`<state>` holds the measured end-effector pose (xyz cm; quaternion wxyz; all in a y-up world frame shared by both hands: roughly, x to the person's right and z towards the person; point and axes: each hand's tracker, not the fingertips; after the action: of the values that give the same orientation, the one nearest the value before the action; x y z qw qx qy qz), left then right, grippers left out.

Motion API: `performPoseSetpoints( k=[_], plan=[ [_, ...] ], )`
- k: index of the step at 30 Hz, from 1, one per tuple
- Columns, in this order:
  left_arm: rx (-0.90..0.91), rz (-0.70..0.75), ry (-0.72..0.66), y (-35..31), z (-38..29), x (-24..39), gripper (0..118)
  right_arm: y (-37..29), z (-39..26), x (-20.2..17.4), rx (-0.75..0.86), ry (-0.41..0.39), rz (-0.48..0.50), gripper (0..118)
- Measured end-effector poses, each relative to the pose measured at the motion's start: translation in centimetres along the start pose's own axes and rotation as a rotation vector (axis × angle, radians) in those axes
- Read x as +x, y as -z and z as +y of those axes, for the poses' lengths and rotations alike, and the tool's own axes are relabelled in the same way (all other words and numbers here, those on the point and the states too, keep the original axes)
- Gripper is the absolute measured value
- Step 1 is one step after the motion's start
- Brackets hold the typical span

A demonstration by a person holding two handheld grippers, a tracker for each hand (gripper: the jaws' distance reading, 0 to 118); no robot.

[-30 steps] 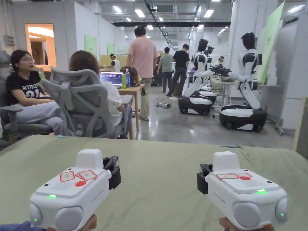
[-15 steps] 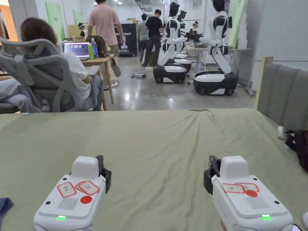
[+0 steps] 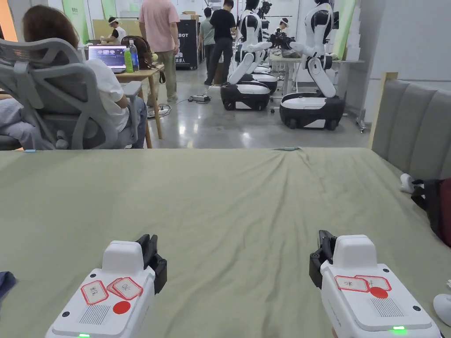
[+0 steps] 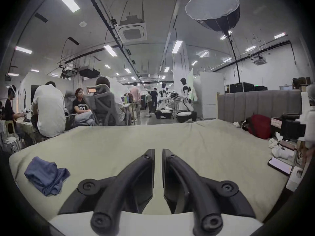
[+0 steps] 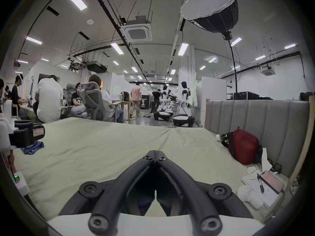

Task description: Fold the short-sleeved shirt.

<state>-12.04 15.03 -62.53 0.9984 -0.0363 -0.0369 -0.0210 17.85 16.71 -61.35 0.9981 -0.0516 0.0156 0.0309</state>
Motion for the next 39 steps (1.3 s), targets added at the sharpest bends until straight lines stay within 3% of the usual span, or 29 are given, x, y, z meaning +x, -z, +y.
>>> performPoseSetpoints(
  k=[4, 5, 6, 8, 9, 11, 12, 14, 20, 21, 28, 29, 39],
  plan=[
    [-0.001, 0.005, 0.013, 0.4, -0.1, 0.5, 9, 0.5, 0.3, 0.1, 0.003, 0.003, 0.013, 0],
    [-0.004, 0.013, 0.023, 0.4, -0.2, 0.6, 15, 0.6, 0.3, 0.2, 0.006, 0.000, 0.014, 0],
    [-0.002, 0.011, 0.023, 0.3, -0.2, 0.5, 30, 0.5, 0.3, 0.3, 0.010, 0.001, 0.016, 1],
    [-0.005, -0.017, -0.010, 0.2, -0.3, 0.2, 37, 0.5, 0.5, 0.3, 0.013, 0.024, 0.035, 7],
    [-0.008, -0.019, -0.021, 0.3, -0.3, 0.1, 52, 0.7, 0.4, 0.3, 0.013, 0.030, 0.046, 24],
    [-0.017, -0.001, -0.019, 0.5, -0.5, 0.1, 105, 1.0, 0.5, 0.3, 0.002, 0.036, 0.066, 88],
    [-0.020, 0.004, -0.015, 0.6, -0.5, 0.0, 117, 1.3, 0.4, 0.2, -0.011, 0.032, 0.073, 118],
    [0.027, 0.031, 0.016, 0.4, -0.8, 0.3, 118, 1.0, 0.0, 0.3, 0.037, 0.030, 0.035, 118],
    [0.003, 0.023, -0.017, 0.4, -0.8, 0.0, 118, 1.8, -0.8, -0.4, -0.022, 0.010, 0.055, 118],
    [0.006, 0.026, -0.013, 0.4, -0.7, 0.0, 118, 1.4, 0.1, -1.2, -0.009, -0.008, 0.187, 118],
    [0.002, 0.010, 0.012, 0.2, -0.7, 0.2, 118, 1.7, -0.1, -0.7, 0.005, 0.001, 0.167, 118],
    [0.007, 0.009, 0.018, 0.2, -0.6, 0.2, 118, 1.3, 0.0, -0.3, 0.020, 0.012, 0.127, 118],
    [0.015, 0.007, 0.014, 0.0, -0.4, 0.2, 118, -0.2, 0.6, -0.6, 0.028, 0.004, 0.118, 118]
  ],
)
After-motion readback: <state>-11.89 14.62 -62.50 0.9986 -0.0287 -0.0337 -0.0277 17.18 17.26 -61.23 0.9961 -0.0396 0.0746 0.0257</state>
